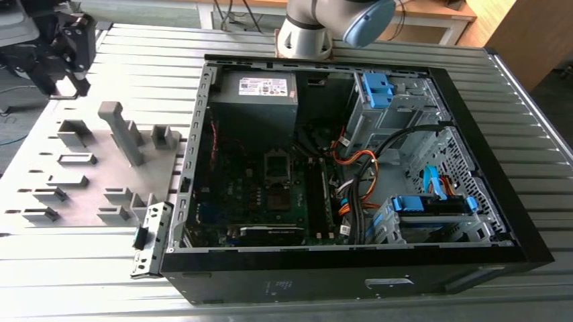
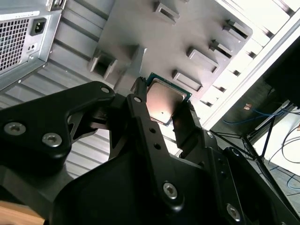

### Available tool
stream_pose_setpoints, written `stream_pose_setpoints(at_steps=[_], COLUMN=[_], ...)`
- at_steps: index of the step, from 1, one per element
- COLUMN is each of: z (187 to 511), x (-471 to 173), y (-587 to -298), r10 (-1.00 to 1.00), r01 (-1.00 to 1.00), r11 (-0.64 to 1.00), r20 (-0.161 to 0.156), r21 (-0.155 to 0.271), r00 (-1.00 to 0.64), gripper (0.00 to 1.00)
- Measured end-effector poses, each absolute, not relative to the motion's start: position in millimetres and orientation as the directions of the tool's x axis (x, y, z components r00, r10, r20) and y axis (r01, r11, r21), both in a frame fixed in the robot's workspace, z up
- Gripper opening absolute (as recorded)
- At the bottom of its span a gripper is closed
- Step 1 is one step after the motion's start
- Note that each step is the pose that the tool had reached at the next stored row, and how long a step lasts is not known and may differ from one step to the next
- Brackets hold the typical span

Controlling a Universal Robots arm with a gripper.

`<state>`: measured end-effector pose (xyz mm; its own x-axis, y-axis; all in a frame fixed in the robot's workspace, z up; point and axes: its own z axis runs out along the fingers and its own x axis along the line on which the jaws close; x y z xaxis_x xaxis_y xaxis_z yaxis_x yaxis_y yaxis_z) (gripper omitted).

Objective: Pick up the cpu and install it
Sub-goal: 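Pick up the cpu and move it towards the insertion slot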

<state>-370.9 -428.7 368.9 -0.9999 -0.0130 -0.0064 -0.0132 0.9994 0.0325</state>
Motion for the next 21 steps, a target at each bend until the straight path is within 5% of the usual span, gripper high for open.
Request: stream_pose_setpoints(at_steps=[21], z=[368.6], x=[-317.2], y=[-428.7], r10=[-0.013], r01=[-0.013], r11=[0.999], r20=[-0.006], r21=[0.033], r00=[-1.000], gripper=[0.47])
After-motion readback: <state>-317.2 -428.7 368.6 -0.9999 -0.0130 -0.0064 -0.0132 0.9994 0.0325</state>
